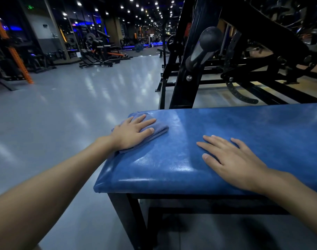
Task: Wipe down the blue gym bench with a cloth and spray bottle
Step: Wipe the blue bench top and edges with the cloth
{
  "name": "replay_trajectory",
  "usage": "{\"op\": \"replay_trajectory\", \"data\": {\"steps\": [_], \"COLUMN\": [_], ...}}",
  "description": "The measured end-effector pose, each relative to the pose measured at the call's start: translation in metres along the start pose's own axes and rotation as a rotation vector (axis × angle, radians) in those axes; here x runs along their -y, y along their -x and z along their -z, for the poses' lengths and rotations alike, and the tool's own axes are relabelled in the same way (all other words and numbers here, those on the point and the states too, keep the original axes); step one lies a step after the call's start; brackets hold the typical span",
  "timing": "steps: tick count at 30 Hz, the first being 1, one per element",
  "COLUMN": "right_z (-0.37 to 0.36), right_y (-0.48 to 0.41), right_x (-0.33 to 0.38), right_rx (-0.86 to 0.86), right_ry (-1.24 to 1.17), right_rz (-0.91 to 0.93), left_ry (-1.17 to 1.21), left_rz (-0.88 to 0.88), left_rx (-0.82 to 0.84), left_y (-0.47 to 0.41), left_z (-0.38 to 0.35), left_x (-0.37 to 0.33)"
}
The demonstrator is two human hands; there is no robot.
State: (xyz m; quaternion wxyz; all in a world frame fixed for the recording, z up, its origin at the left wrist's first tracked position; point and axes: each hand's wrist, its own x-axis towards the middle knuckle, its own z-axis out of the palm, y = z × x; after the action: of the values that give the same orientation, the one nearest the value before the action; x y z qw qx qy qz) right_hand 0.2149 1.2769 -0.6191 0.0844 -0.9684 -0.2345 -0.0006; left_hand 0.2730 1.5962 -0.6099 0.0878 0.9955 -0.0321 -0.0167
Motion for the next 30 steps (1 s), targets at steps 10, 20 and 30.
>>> {"op": "replay_trajectory", "data": {"steps": [10, 20, 30], "right_z": [0.002, 0.0, -0.003], "right_y": [0.0, 0.004, 0.003], "right_x": [0.003, 0.024, 0.026], "right_rx": [-0.004, 0.036, 0.001], "right_ry": [0.003, -0.019, 0.025], "right_rz": [-0.006, 0.064, 0.072], "left_ry": [-0.193, 0.191, 0.041], "left_rz": [-0.409, -0.136, -0.253], "left_rx": [-0.058, -0.13, -0.363], "left_y": [0.113, 0.088, 0.156], "left_z": [-0.024, -0.011, -0.044], "left_x": [-0.071, 0.011, 0.015]}}
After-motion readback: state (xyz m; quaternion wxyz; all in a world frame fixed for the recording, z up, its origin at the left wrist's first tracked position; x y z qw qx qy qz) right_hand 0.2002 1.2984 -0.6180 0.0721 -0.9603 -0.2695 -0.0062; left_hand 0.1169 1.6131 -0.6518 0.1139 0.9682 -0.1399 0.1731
